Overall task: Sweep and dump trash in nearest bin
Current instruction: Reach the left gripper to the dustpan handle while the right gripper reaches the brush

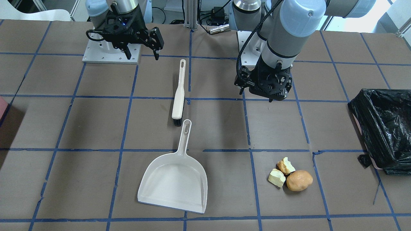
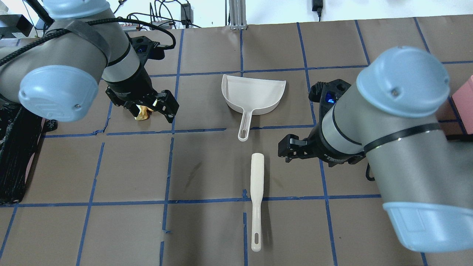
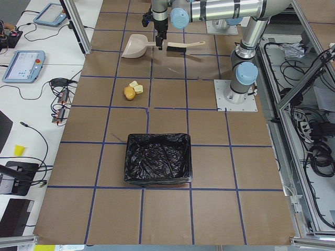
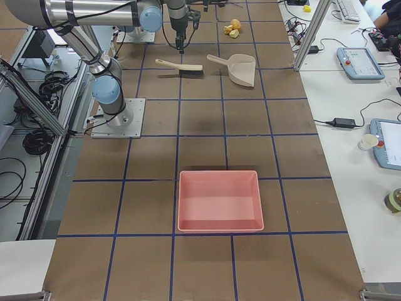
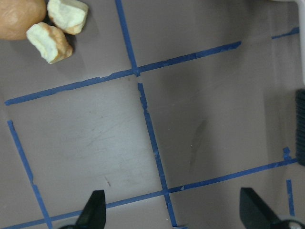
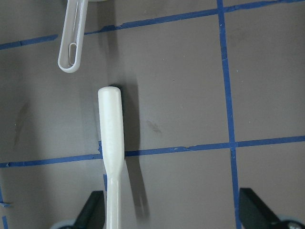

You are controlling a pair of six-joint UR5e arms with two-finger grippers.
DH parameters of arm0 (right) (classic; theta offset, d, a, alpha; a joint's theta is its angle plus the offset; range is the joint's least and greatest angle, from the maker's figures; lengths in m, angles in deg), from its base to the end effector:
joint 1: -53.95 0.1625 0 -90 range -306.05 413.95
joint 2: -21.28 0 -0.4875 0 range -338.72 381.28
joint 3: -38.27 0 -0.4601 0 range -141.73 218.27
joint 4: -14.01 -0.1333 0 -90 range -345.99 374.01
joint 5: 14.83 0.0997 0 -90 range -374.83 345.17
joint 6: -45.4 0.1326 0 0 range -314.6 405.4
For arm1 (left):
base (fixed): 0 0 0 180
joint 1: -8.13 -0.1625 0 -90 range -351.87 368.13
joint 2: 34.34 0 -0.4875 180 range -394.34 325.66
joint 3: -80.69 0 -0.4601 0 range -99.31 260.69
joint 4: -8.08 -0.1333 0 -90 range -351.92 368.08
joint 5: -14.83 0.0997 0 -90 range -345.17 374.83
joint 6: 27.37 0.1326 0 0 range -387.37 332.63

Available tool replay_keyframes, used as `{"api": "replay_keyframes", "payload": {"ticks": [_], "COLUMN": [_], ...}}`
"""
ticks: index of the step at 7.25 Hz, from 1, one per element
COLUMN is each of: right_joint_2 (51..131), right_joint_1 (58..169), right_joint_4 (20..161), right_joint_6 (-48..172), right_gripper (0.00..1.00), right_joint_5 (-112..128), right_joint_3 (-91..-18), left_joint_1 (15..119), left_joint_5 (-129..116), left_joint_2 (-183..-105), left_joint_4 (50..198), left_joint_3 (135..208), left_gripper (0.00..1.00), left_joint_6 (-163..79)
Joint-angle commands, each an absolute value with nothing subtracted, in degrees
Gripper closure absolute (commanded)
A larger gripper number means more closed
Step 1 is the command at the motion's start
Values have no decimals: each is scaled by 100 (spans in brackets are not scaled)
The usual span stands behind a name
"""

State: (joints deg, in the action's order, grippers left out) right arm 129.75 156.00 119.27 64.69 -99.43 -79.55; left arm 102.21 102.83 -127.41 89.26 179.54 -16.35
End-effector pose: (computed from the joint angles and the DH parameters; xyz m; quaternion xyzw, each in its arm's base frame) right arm 0.2286 -0.3728 0.4291 0.0606 0.9957 -0.0369 0.0592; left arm -0.1780 -0.5574 0.4166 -0.1309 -0.9909 -0.0259 0.0191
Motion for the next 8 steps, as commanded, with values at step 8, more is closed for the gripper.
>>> {"api": "replay_keyframes", "payload": {"ticks": [8], "right_joint_2": [12886], "right_joint_1": [16636], "right_joint_4": [13592], "right_joint_6": [7722], "right_gripper": [1], "right_joint_5": [-10228], "right_joint_3": [-9251], "left_joint_1": [12133], "left_joint_5": [10237], "left_joint_2": [-14429], "left_joint_4": [6969], "left_joint_3": [17658], "left_gripper": [0], "left_joint_6": [-3730]}}
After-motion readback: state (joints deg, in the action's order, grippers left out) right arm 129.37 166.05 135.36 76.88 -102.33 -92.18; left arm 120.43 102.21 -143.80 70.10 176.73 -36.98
